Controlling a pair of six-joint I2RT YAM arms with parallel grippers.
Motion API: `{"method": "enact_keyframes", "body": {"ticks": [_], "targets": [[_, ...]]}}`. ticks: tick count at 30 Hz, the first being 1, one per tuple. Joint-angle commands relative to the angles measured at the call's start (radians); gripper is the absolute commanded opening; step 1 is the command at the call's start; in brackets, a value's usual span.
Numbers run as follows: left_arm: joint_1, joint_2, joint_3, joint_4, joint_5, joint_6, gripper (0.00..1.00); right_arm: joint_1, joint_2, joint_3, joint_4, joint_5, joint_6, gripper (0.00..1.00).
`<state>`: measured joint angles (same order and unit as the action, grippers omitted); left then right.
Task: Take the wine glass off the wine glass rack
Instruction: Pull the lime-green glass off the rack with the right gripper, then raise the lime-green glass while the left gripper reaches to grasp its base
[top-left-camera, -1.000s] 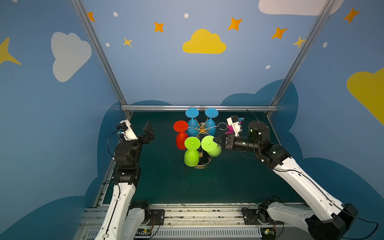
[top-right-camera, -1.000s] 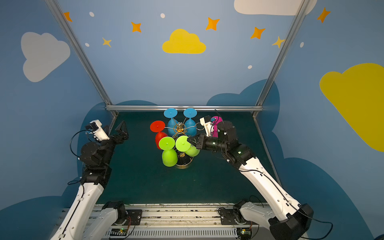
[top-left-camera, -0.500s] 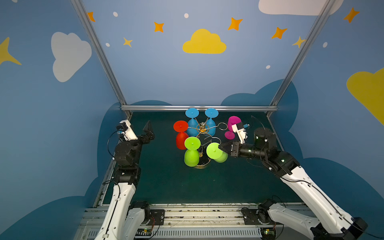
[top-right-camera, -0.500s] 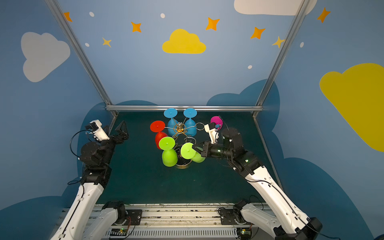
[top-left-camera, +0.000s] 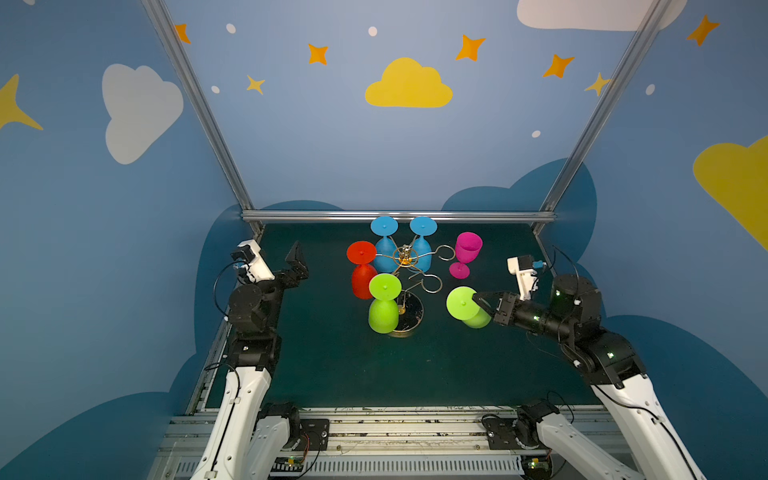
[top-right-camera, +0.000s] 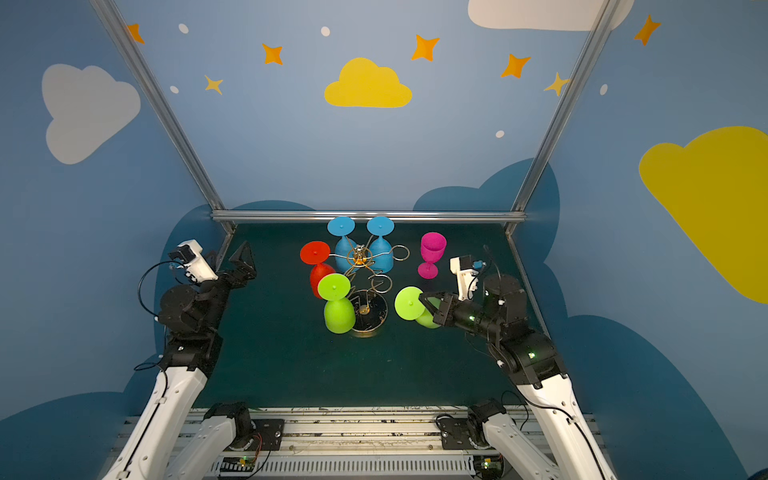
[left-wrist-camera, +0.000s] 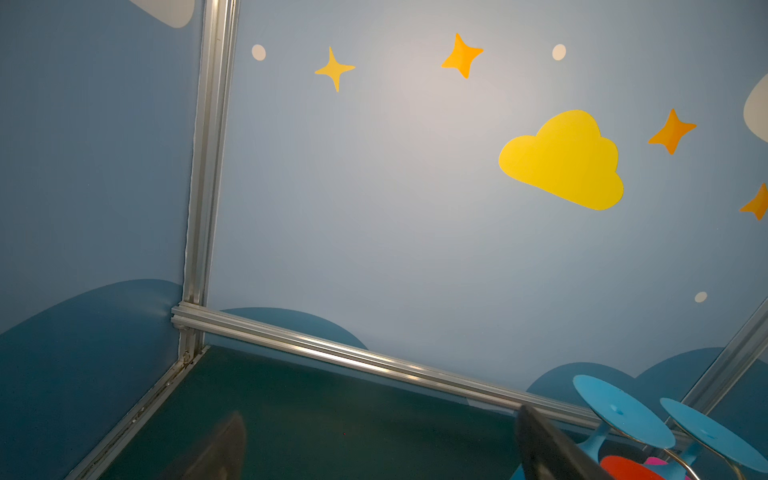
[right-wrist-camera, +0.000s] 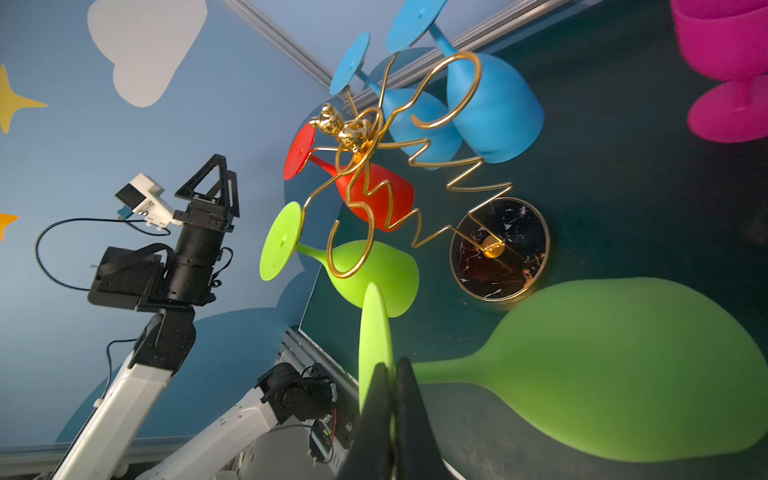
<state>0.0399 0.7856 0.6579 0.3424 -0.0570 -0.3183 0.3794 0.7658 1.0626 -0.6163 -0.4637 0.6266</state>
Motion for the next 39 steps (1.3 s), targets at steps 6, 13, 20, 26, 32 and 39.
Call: {"method": "enact_keyframes", "body": {"ticks": [6, 13, 20, 26, 32, 39], "targets": [[0.010, -0.007, 0.101, -0.068, 0.124, -0.043, 1.00, -0.015, 0.044, 0.219, -0.031, 0.121, -0.144, 0.00], [0.010, 0.067, 0.274, -0.104, 0.508, -0.250, 0.99, -0.014, 0.121, 0.375, -0.014, 0.152, -0.213, 0.00], [-0.020, 0.243, 0.469, 0.010, 0.915, -0.474, 0.96, 0.005, 0.229, 0.484, 0.039, 0.083, -0.258, 0.00], [-0.168, 0.332, 0.582, -0.018, 0.989, -0.416, 0.92, 0.081, 0.298, 0.521, 0.142, 0.053, -0.268, 0.00], [-0.298, 0.439, 0.682, -0.060, 1.015, -0.392, 0.89, 0.140, 0.357, 0.545, 0.236, -0.013, -0.266, 0.00], [-0.367, 0.558, 0.765, -0.042, 1.066, -0.438, 0.87, 0.182, 0.403, 0.591, 0.242, -0.041, -0.292, 0.00]]}}
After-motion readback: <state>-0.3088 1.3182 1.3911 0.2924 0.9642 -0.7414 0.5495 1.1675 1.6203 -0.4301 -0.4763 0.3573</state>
